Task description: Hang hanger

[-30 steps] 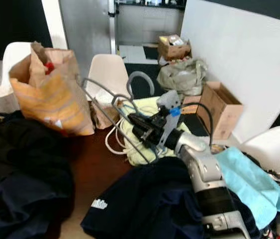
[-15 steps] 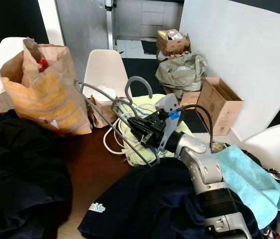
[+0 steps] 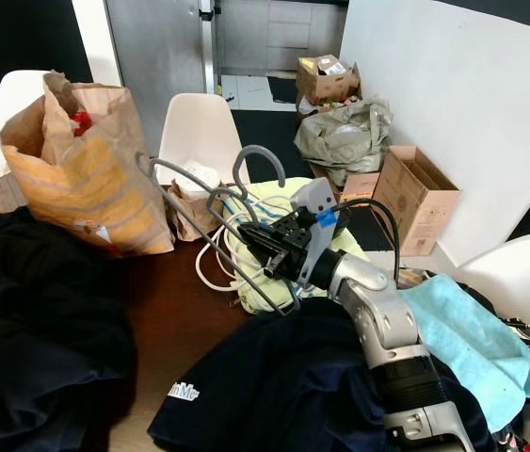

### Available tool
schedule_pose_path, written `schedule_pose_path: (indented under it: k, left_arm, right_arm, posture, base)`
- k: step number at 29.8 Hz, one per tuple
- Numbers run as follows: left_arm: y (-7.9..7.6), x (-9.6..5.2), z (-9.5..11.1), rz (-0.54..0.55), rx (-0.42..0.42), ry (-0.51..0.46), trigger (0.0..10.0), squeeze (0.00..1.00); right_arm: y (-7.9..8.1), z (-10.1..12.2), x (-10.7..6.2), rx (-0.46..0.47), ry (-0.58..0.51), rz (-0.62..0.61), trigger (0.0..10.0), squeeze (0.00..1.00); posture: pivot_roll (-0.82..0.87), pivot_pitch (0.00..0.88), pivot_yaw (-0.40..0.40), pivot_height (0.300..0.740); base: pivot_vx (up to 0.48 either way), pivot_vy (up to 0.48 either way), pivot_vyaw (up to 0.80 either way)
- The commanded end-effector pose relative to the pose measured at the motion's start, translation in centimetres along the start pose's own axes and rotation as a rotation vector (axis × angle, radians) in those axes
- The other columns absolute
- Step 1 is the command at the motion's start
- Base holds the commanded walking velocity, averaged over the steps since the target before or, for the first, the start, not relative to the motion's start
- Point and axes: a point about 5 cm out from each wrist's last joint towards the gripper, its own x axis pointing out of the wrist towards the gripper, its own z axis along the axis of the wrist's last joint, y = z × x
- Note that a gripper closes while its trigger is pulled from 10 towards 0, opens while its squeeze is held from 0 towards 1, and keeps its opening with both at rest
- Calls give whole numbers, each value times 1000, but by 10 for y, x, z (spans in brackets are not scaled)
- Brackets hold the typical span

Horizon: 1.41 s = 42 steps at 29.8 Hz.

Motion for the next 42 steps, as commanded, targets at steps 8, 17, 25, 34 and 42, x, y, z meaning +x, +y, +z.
schedule_pose_path:
  k: [8,17,25,34,42]
  left_arm:
    - [-39,2,11,-228,-52,-51,10000,0]
    - [-57,6,6,-278,-97,-58,10000,0]
    - [-65,11,-4,-278,-118,-33,10000,0]
    - [-57,15,-14,-197,-85,-11,10000,0]
    - [-53,17,-16,-187,-71,-13,10000,0]
  right_arm:
    - [-3,8,4,24,-40,-21,10000,0]
    - [-5,10,8,48,-63,-39,10000,0]
    - [-7,11,7,40,-60,-56,10000,0]
    - [-6,10,5,38,-56,-63,10000,0]
    - [-7,9,6,40,-56,-75,10000,0]
  posture:
    - [80,0,-71,740]
    - [75,0,-70,740]
    - [64,0,-59,740]
    - [66,0,-59,740]
    - [71,0,-60,740]
  base:
    - [-208,0,0]
    - [-464,0,0]
    - [-165,0,0]
    - [0,251,0]
    - [0,447,0]
